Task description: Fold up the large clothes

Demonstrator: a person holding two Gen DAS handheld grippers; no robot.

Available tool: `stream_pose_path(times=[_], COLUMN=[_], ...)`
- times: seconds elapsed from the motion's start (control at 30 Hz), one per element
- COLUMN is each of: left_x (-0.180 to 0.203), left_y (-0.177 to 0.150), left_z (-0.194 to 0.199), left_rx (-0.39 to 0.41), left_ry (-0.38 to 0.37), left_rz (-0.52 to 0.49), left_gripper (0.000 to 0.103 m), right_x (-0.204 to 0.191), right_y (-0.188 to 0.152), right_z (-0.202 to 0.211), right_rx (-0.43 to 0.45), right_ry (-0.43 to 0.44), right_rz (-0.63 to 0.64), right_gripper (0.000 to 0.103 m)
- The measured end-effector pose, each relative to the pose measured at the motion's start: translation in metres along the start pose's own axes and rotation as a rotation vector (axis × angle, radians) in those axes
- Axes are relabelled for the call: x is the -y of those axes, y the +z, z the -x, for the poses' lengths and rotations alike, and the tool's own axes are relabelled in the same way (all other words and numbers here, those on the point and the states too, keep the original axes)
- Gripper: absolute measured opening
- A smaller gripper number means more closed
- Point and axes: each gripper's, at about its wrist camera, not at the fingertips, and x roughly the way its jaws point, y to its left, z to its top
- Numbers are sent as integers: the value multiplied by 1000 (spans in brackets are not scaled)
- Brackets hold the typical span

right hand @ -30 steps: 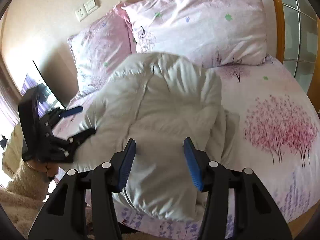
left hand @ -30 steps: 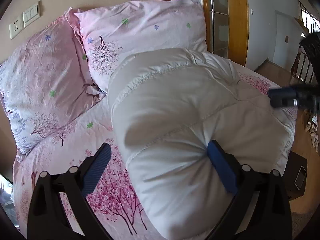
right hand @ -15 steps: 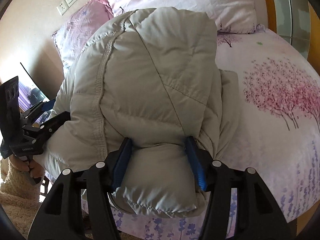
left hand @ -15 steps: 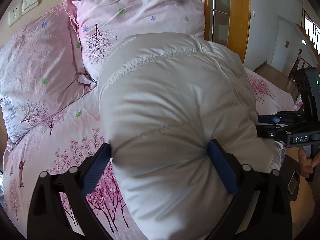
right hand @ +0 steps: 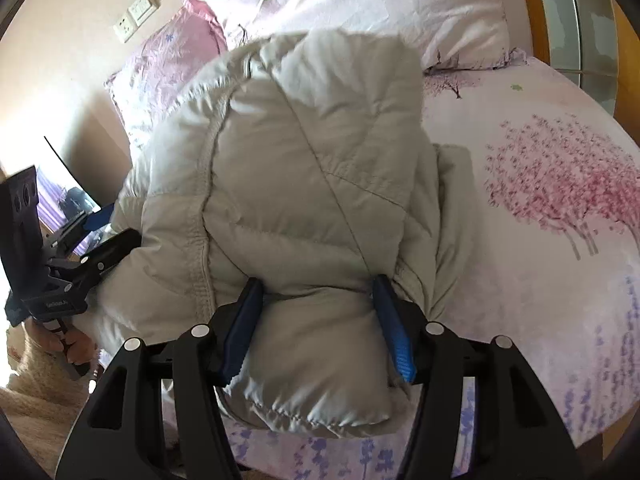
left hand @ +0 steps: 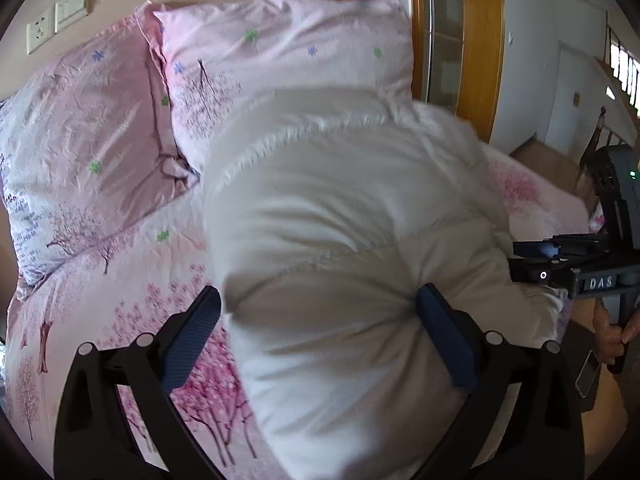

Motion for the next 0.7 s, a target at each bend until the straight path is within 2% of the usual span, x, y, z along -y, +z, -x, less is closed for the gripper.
stream_pose_path(times=[0.13,0.2,0.33,0.5,0.7], left_x=[-35,-56,-86,-78,-51], left_y=[20,33,53,55,58], left_z=[29,27,-9,-41,-49], left_rx=[125,140,64,2,-19], left_ry=[23,35,60,60,64], left_rz=[60,98,143,104,30], left_gripper=[99,99,99,98,91], right_x=[1,-2,-18,-17,-14], right_y=[32,51,86,99,86], right_z=[26,26,4,-24,-2], right_rx=[101,117,94,-8,43], right_ry=[15,17,-46,-120,-72], right_rz=[-22,-18,61,90,68], right_gripper=[58,58,58,58,58])
